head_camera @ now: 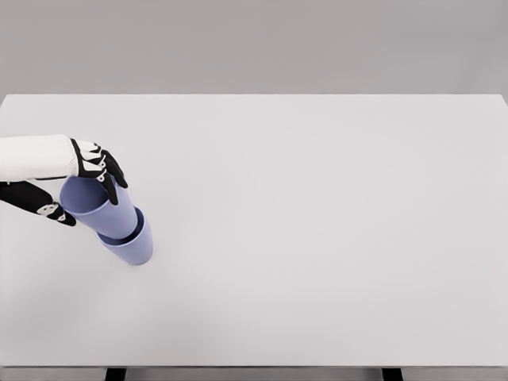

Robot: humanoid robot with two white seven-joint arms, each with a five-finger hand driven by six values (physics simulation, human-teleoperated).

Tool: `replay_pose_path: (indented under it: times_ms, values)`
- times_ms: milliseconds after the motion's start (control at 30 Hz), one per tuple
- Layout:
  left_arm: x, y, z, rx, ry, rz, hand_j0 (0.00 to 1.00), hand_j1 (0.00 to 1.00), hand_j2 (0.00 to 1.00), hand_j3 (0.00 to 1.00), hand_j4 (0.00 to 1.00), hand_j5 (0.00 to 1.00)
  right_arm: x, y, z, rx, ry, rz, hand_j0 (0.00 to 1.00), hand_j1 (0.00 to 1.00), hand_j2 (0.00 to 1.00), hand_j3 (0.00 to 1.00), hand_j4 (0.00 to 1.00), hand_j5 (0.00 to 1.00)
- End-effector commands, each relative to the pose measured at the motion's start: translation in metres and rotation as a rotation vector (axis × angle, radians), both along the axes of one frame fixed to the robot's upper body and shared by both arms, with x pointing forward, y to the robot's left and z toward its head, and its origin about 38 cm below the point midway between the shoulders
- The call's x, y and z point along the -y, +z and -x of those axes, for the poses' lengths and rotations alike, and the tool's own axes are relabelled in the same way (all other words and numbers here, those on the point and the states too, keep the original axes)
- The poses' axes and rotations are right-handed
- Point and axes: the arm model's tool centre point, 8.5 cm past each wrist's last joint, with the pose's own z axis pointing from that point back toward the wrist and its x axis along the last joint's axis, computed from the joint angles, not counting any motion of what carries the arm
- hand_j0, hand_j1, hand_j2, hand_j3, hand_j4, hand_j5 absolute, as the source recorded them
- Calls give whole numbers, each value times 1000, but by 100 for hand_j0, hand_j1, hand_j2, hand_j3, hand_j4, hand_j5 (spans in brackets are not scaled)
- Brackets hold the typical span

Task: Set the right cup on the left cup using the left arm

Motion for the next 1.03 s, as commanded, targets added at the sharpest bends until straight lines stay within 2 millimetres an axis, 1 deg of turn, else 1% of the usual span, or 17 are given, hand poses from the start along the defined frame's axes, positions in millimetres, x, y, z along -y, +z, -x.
replay_pose_path:
  times_ms: [0, 33, 67, 133, 167, 200, 233, 333, 600, 667, 700, 733, 833, 867, 900, 933, 1000]
  values:
    - [0, 1, 0, -2, 4, 5, 55, 55, 55, 55, 55, 55, 0, 0, 0, 0, 0, 0, 100, 100, 100, 100, 100, 100]
    - [0, 1, 0, -2, 4, 5, 55, 55, 55, 55, 55, 55, 0, 0, -1, 2, 0, 0, 100, 100, 100, 100, 100, 100]
    - [0, 1, 0, -2, 4, 5, 59, 59, 59, 59, 59, 59, 0, 0, 0, 0, 0, 0, 100, 100, 100, 100, 100, 100]
    - [0, 1, 0, -1, 4, 5, 72, 72, 72, 72, 72, 72, 0, 0, 0, 0, 0, 0, 100, 100, 100, 100, 100, 100]
    - [0, 1, 0, -1, 4, 5, 81, 81, 81, 81, 81, 81, 0, 0, 0, 0, 0, 0, 100, 100, 100, 100, 100, 100]
    - [0, 1, 0, -1, 4, 5, 83, 83, 83, 83, 83, 83, 0, 0, 0, 0, 0, 0, 100, 100, 100, 100, 100, 100]
    - [0, 1, 0, 0, 4, 5, 88, 88, 88, 88, 88, 88, 0, 0, 0, 0, 0, 0, 100, 100, 100, 100, 100, 100]
    - [0, 1, 0, -2, 4, 6, 96, 96, 96, 96, 96, 96, 0, 0, -1, 2, 0, 0, 100, 100, 100, 100, 100, 100]
    - [-1, 3, -1, 4, 5, 6, 100, 100, 100, 100, 100, 100, 0, 0, 1, -1, 0, 0, 100, 100, 100, 100, 100, 100]
    - [-3, 12, -1, 21, 13, 13, 100, 100, 100, 100, 100, 100, 0, 0, -1, 2, 0, 0, 100, 100, 100, 100, 100, 100]
    - [-4, 26, -3, 48, 17, 36, 100, 100, 100, 100, 100, 100, 0, 0, 0, 0, 0, 0, 100, 100, 100, 100, 100, 100]
    - [0, 35, -5, 74, 8, 54, 100, 100, 100, 100, 100, 100, 0, 0, -1, 2, 0, 0, 100, 100, 100, 100, 100, 100]
    - [27, 60, -16, 145, -63, 138, 100, 100, 100, 100, 100, 100, 0, 0, 0, 0, 0, 0, 100, 100, 100, 100, 100, 100]
    - [45, 62, -21, 155, -108, 175, 100, 100, 100, 100, 100, 100, 0, 0, 0, 0, 0, 0, 100, 100, 100, 100, 100, 100]
    - [68, 55, -24, 139, -166, 219, 100, 100, 100, 100, 100, 100, 0, 0, 0, 0, 0, 0, 100, 100, 100, 100, 100, 100]
    - [85, 46, -26, 115, -205, 244, 100, 100, 100, 100, 100, 100, 0, 0, 0, 0, 0, 0, 100, 100, 100, 100, 100, 100]
    - [97, 43, -26, 109, -235, 266, 100, 100, 100, 100, 100, 100, 0, 0, 0, 0, 0, 0, 100, 100, 100, 100, 100, 100]
